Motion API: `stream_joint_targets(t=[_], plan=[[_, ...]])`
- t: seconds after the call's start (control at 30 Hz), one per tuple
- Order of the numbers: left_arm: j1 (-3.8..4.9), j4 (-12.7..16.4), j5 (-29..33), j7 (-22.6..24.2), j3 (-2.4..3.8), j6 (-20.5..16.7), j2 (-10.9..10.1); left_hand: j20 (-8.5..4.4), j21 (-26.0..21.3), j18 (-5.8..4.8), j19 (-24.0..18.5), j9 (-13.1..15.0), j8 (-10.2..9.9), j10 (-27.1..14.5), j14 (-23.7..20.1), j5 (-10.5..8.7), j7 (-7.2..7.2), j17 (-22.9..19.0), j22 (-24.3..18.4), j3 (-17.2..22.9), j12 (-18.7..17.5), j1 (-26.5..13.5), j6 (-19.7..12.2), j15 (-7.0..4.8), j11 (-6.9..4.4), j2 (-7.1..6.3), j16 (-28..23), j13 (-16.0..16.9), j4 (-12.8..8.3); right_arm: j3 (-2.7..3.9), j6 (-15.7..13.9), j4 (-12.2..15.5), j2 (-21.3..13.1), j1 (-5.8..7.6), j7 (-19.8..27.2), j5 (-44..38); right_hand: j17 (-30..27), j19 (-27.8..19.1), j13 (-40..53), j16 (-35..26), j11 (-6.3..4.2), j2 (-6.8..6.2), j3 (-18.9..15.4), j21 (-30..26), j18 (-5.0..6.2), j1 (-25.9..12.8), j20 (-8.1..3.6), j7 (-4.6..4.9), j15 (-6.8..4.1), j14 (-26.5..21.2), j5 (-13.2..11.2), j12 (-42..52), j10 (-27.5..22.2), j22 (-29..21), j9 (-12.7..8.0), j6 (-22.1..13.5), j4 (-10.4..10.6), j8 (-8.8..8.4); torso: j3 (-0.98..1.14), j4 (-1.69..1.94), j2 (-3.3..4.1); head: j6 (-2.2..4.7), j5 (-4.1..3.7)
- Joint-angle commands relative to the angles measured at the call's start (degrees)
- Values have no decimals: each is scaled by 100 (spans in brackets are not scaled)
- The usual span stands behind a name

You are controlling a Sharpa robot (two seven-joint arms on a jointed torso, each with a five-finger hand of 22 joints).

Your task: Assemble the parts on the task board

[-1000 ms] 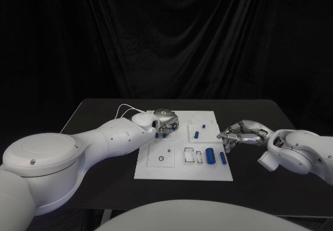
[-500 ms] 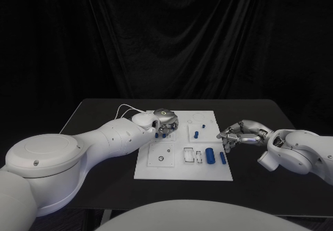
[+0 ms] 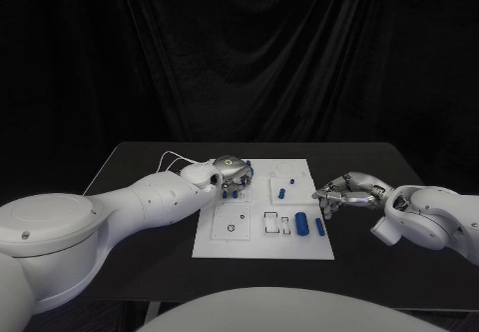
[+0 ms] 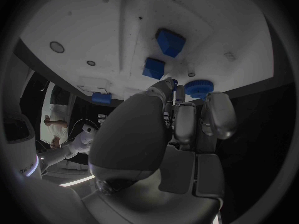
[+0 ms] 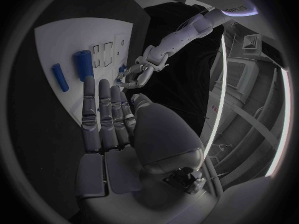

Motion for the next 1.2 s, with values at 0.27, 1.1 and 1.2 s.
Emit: stream_joint_targets(t=[0.27, 1.1, 1.2], plan=[[468, 913, -8, -78, 22, -543, -678, -57, -42, -47, -11, 23, 63, 63, -39, -64, -7, -94, 760, 9, -15, -68, 100, -29, -28, -22, -72, 6, -39, 4, 104, -75, 29, -11, -47, -12, -11, -33, -9, -11, 11, 11, -2, -24, 43, -73, 18, -4, 27, -27, -31, -19, 5, -9, -7, 56, 20, 8, -2, 29, -22, -1, -16], [292, 720, -8, -86, -7, 199, -773, -53, -251, -17, -88, 61, 139, 137, -135, -282, 12, -356, 720, 50, -59, -145, 223, -24, -32, 6, -259, 20, -9, 4, 253, -132, 123, -12, -91, -12, -15, -36, -10, -14, 13, 16, -5, -27, 42, -107, 21, -2, 30, -33, -50, -21, 0, -13, -7, 59, 22, 9, -4, 0, 7, -1, 34], [265, 636, -8, -79, -7, 273, -710, -53, -259, -16, -92, 61, 138, 139, -138, -285, 11, -362, 718, 51, -60, -145, 220, -23, -32, 7, -263, 20, -9, 4, 260, -133, 123, -12, -91, -12, -15, -36, -10, -14, 13, 16, -5, -27, 42, -107, 21, -2, 30, -33, -50, -21, 0, -13, -7, 59, 22, 9, -1, 0, 1, -1, 26]])
